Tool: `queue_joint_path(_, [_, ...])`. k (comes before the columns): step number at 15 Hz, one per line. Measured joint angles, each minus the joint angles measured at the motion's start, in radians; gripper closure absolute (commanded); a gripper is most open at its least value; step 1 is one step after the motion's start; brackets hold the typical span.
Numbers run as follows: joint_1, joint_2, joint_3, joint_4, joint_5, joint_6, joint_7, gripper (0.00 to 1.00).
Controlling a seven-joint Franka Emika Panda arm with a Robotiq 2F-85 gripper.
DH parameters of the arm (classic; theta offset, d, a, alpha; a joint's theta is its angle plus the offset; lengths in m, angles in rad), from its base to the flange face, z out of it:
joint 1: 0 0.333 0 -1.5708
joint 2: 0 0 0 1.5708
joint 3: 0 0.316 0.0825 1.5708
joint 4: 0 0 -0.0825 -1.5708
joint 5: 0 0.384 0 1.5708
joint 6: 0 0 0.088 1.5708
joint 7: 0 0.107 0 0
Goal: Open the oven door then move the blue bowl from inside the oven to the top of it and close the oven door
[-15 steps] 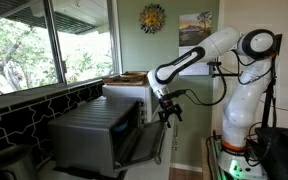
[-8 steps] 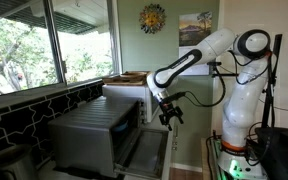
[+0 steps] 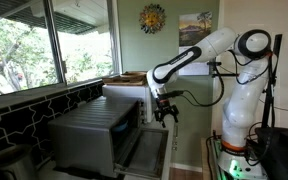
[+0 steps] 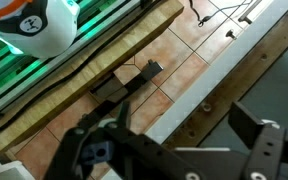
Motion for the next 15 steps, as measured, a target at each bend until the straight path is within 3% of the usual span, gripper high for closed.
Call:
queue_joint_path(8, [0.001,0.007,0.0,0.0,0.03,0.009,0.017,0.0])
queue_joint_path(15, [0.022,0.007,0.004,0.012,0.357,0.121,0.132,0.0])
